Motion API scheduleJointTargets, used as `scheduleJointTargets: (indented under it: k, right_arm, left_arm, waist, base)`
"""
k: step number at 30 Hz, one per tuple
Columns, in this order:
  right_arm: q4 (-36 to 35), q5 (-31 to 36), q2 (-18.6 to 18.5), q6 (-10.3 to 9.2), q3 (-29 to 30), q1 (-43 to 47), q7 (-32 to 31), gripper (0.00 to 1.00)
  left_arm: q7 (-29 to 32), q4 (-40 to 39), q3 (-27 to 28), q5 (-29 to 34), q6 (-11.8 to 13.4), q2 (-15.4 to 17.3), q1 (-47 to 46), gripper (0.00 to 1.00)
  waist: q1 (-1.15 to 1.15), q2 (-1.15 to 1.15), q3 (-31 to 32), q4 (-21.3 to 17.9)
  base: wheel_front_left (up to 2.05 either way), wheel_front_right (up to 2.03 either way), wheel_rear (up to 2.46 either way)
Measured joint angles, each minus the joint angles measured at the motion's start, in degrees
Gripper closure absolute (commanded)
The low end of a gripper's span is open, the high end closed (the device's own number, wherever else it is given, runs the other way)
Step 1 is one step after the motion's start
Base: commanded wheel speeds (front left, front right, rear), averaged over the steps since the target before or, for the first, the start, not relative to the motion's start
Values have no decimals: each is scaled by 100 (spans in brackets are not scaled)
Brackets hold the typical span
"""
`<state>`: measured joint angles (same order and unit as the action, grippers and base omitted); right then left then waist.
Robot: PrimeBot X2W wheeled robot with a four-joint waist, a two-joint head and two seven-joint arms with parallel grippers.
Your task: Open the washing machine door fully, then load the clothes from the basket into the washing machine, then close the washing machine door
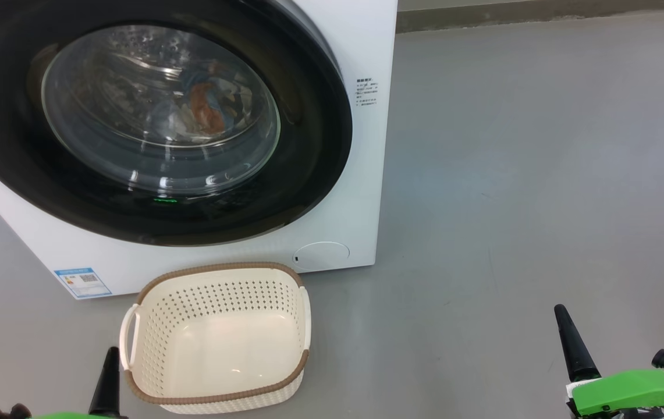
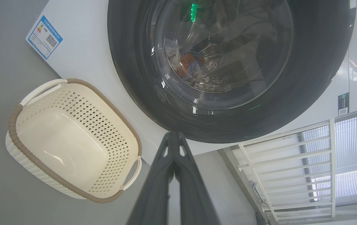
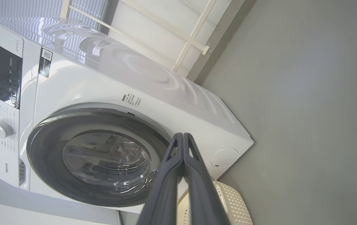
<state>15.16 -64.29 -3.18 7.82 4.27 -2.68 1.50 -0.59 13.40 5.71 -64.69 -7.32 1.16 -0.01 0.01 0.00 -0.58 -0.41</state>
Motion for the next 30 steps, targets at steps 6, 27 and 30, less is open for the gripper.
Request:
scheduleJointTargets:
  k: [6, 27, 30]
  right_arm:
    - [3, -407, 0, -1, 21, -2, -94, 100]
    - [18, -1806, 0, -25, 174, -91, -447, 100]
    - [19, -1964, 1, -25, 188, -91, -502, 100]
  left_arm:
    - [78, 19, -11, -391, 0, 2, -41, 100]
    - [422, 113, -62, -1711, 0, 20, -207, 100]
    - [482, 119, -67, -1931, 0, 22, -276, 100]
  waist:
    - [0, 0, 6, 6]
    - [0, 0, 26, 26]
    - [0, 0, 29, 29]
  base:
    - [0, 0, 0]
    - [0, 0, 0]
    - [0, 0, 0]
